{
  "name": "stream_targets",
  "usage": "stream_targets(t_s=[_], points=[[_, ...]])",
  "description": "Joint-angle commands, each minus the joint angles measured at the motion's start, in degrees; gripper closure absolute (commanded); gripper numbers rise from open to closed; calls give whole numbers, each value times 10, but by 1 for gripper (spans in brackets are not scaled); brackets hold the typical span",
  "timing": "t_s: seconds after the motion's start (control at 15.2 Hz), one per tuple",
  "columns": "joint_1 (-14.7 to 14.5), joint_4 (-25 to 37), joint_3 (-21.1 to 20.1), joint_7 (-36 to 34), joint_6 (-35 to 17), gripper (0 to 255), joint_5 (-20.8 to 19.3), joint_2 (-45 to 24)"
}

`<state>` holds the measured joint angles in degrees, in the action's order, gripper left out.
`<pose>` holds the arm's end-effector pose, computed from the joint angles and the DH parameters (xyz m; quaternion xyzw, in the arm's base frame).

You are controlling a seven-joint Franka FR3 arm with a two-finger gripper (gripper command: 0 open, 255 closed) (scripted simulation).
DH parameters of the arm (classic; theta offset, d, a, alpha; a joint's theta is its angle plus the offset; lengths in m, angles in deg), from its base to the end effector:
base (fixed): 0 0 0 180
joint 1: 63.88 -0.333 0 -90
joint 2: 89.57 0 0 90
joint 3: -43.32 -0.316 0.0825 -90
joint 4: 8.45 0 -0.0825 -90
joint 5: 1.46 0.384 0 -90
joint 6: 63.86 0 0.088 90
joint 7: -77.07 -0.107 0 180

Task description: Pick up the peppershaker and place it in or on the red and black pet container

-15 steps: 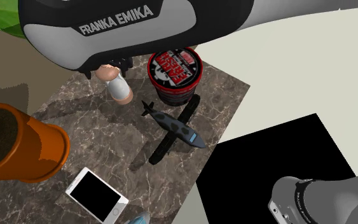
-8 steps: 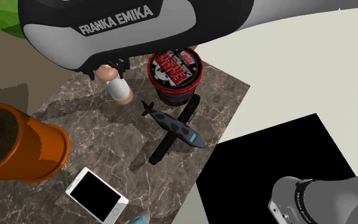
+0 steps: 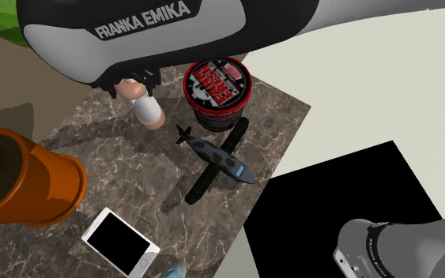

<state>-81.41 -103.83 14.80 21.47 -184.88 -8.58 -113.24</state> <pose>0.4933 0.4501 0.3994 -0.9954 0.0752 0.0045 0.0595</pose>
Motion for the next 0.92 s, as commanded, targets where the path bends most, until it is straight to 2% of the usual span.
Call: stream_targets(t_s=[0.0, 0.86], points=[[1, 9, -1, 1, 13, 255, 2, 4], [1, 80, -8, 5, 103, 255, 15, 26]])
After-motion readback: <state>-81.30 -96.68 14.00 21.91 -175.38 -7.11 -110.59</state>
